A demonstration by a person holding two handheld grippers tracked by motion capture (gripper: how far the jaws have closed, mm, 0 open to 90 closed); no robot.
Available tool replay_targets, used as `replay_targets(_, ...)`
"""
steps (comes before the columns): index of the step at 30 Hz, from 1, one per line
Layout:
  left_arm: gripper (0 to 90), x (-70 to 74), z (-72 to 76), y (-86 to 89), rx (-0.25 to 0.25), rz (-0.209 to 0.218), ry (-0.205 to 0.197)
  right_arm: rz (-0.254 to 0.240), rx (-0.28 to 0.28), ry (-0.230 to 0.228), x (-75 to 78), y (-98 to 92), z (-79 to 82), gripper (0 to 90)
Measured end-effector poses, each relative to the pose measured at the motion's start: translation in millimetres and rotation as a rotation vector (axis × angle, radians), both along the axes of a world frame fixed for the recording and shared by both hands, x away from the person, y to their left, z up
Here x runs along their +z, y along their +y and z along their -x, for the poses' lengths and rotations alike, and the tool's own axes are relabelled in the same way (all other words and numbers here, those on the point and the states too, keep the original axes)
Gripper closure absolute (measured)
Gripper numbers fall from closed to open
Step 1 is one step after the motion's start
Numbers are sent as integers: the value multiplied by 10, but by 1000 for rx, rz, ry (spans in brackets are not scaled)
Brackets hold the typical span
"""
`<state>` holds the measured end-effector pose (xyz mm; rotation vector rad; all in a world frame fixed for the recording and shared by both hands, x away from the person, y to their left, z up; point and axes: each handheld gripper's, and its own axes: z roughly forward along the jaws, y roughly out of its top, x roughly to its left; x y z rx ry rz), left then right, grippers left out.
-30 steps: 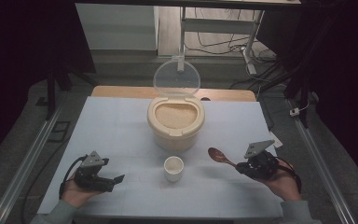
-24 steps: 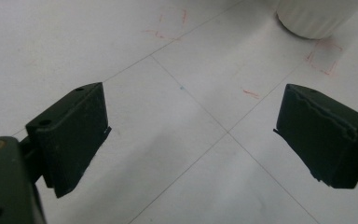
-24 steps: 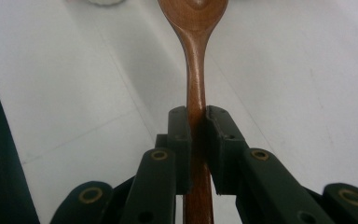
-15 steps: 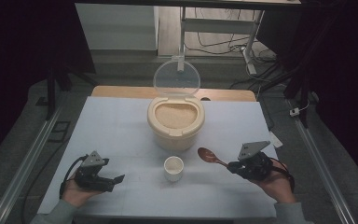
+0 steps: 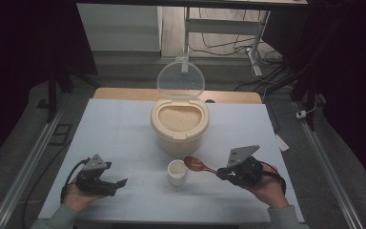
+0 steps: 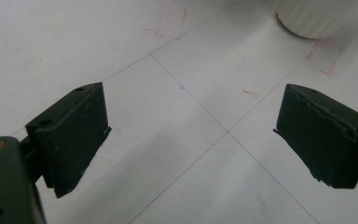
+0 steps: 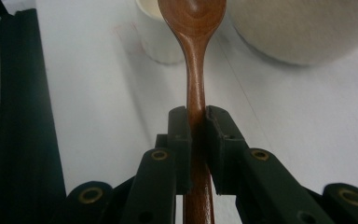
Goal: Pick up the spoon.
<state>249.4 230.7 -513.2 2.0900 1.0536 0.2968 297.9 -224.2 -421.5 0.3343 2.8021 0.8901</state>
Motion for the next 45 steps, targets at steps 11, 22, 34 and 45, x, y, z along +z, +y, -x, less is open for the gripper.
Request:
replay_targets(11,91,4,2,-4,3,-1,0,-18,64,-17,69,290,35,803)
replay_targets(22,91,2,0,-11,0,-3,1,-11,107,-22,61,525,35,803)
replay_targets(34,91,19,10,-12,1,-2,-3,-17,126,-35,46,645,58,802)
replay_targets(45,92,165,61,-123,-45,2,-38,1,130,-42,10,717,65,803)
